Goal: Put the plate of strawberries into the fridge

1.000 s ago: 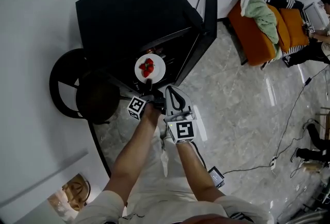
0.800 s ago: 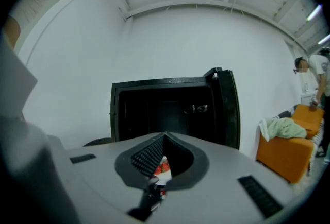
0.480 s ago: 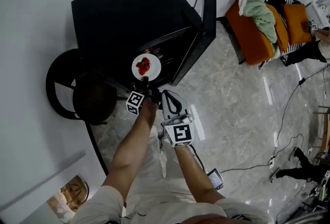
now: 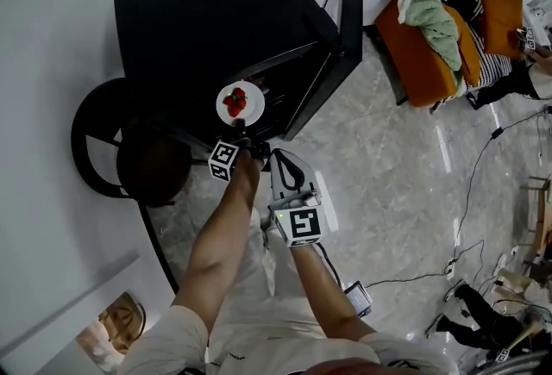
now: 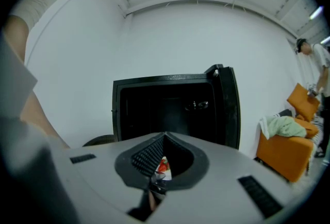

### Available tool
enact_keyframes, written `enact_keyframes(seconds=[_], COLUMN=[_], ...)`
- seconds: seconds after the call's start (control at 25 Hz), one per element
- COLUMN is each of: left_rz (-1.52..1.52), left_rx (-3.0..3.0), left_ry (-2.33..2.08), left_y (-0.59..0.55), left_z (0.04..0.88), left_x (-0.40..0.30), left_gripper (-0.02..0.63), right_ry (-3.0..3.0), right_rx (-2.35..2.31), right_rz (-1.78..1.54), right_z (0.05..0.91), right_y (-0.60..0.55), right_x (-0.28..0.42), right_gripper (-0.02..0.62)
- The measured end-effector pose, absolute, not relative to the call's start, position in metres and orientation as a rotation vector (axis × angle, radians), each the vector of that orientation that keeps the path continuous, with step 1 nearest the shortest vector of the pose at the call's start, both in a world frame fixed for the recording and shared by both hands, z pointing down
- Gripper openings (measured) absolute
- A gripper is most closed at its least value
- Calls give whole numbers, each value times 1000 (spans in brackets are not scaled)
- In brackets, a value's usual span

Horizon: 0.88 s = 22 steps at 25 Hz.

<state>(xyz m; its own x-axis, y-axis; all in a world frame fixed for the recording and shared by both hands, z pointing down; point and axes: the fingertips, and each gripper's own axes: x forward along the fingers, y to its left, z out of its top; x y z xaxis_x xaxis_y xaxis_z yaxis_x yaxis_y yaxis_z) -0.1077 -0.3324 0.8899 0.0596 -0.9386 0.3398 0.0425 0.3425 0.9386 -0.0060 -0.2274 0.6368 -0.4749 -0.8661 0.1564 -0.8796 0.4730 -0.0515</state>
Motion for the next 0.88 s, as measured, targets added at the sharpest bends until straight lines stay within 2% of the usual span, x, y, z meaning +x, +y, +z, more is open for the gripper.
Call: enact_keyframes(seconds=[0.88], left_rz=[-1015], left_rx=[895], left_ry=[-1293], left_y=[-349], left_z=[891], left_x=[-108], left_gripper=[9], right_ry=[-2585], right_rx=[1551], right_rz=[217], right_z=[637], right_y=[-231], right_x=[0], right_gripper=[12])
